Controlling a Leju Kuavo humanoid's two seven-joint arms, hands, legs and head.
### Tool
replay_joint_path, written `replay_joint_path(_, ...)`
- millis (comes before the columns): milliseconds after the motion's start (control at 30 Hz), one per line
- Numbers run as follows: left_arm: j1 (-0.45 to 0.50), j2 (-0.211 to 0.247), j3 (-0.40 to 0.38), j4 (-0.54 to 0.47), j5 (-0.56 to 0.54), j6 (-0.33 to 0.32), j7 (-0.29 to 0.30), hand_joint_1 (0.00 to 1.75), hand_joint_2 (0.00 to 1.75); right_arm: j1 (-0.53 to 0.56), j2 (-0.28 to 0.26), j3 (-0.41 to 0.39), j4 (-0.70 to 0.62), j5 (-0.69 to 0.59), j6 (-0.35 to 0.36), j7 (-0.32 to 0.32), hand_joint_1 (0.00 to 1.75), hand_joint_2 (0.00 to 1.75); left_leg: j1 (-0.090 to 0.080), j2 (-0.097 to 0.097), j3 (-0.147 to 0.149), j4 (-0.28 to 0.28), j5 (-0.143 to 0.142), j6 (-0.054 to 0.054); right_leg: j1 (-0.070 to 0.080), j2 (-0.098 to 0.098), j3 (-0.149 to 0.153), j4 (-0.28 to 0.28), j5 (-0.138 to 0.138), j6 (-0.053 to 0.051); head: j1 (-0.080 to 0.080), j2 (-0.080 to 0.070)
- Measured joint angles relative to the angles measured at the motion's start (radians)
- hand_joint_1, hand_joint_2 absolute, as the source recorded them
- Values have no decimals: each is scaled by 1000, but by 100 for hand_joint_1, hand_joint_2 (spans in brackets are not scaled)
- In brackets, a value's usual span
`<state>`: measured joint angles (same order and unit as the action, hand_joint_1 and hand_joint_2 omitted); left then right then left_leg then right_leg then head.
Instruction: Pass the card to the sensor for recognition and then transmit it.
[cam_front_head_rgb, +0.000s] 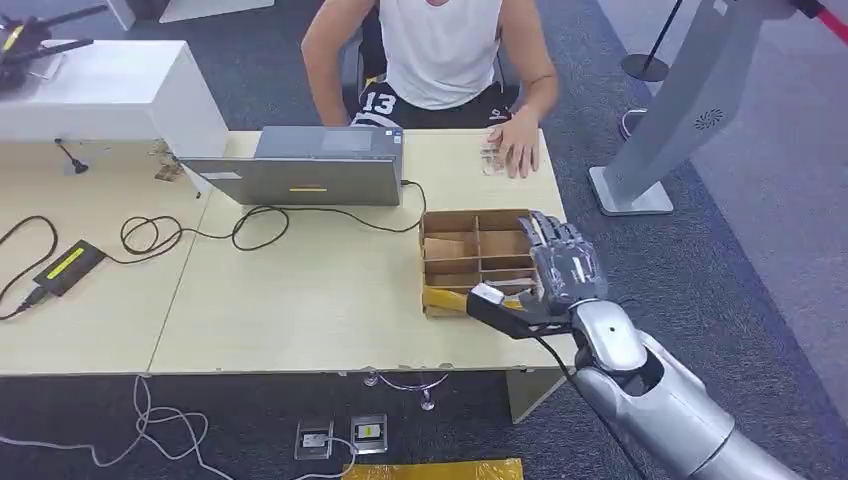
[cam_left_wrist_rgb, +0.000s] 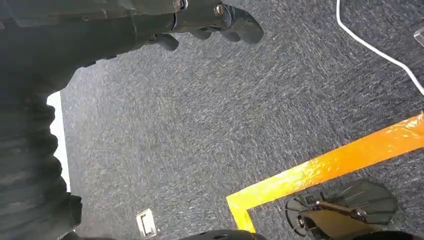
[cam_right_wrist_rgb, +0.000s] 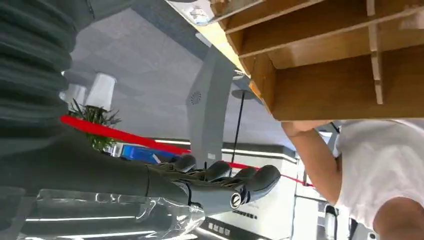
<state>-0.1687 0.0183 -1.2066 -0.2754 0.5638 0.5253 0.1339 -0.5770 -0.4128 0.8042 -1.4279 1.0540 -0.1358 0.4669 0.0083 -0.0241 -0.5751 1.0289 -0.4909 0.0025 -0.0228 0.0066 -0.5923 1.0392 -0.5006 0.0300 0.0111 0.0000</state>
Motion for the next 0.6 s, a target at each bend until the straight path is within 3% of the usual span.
replay_joint_path(600, 0, 2, 0, 0, 0, 5, 0, 0, 175, 12, 17, 46, 48, -32, -13, -27, 0, 175, 0, 0, 0, 0, 0, 0, 0, 0, 0, 0, 0, 0, 0, 0)
